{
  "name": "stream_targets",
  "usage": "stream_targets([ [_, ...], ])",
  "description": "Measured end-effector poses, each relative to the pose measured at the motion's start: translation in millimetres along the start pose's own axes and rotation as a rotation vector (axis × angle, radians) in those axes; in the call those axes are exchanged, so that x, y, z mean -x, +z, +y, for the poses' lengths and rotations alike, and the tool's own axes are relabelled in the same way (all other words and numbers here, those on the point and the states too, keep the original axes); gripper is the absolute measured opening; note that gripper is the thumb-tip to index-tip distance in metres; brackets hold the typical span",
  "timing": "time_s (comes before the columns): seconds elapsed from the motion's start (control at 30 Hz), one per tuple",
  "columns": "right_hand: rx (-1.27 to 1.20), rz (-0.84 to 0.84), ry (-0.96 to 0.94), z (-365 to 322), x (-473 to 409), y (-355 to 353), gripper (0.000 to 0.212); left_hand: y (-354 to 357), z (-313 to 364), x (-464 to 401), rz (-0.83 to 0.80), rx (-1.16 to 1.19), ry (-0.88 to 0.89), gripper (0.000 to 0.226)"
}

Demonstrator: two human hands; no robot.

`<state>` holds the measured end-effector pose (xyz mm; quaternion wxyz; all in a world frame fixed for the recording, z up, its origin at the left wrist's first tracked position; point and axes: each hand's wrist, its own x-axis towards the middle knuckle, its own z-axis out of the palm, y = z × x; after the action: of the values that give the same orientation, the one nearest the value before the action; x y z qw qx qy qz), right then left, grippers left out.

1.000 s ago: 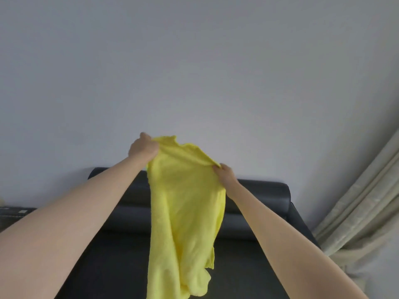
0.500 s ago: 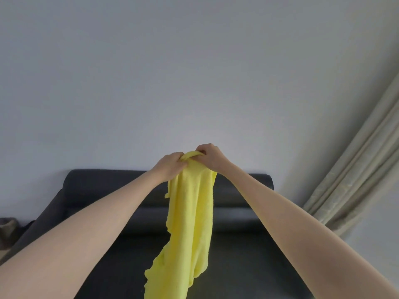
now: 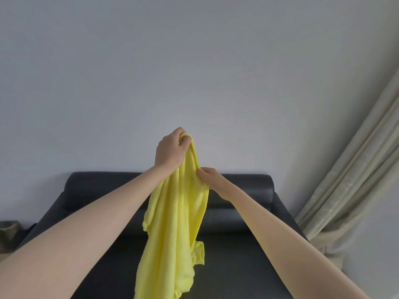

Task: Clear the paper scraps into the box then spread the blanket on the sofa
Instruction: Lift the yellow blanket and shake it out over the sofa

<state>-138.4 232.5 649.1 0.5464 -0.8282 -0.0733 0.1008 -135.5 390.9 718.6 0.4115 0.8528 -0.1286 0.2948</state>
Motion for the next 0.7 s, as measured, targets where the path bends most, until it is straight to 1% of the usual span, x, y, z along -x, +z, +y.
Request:
stream_targets([
  [0.1, 0.022, -0.055, 0.003, 2.6, 4.7, 10.1, 0.035, -6.9, 3.6, -0.4, 0.052, 0.041, -0.016, 0.017],
  [0.2, 0.163, -0.093, 0.008, 11.7, 6.0, 24.6, 0.034, -16.3, 11.9, -2.5, 0.104, 0.13, -0.075, 0.018],
  [0.27, 0.271, -0.098, 0.029, 20.4, 5.6, 34.6, 0.042, -22.6, 21.9, -5.2, 0.144, 0.19, -0.111, 0.019],
  [0.33, 0.379, -0.084, 0.088, 32.7, 4.4, 42.4, 0.042, -28.6, 31.4, -9.7, 0.179, 0.253, -0.142, 0.019],
  [0.43, 0.503, -0.059, 0.214, 60.9, -0.7, 48.6, 0.034, -37.4, 37.7, -18.0, 0.218, 0.329, -0.188, 0.022],
  [0.5, 0.484, 0.0, 0.292, 78.8, -2.2, 46.8, 0.033, -42.0, 31.8, -20.8, 0.235, 0.329, -0.238, 0.023],
  [0.57, 0.402, 0.082, 0.318, 87.2, -0.5, 38.6, 0.029, -45.4, 16.7, -20.5, 0.2, 0.26, -0.306, 0.024],
  [0.63, 0.299, 0.253, 0.316, 86.0, 5.0, 25.3, 0.023, -47.8, -5.4, -15.2, 0.102, 0.113, -0.384, 0.02],
  [0.67, 0.209, 0.364, 0.307, 80.6, 9.2, 17.5, 0.026, -47.8, -17.5, -10.4, 0.043, 0.039, -0.427, 0.016],
  [0.7, 0.111, 0.465, 0.291, 73.2, 13.2, 9.5, 0.035, -46.6, -28.3, -4.1, -0.013, -0.023, -0.467, 0.015],
])
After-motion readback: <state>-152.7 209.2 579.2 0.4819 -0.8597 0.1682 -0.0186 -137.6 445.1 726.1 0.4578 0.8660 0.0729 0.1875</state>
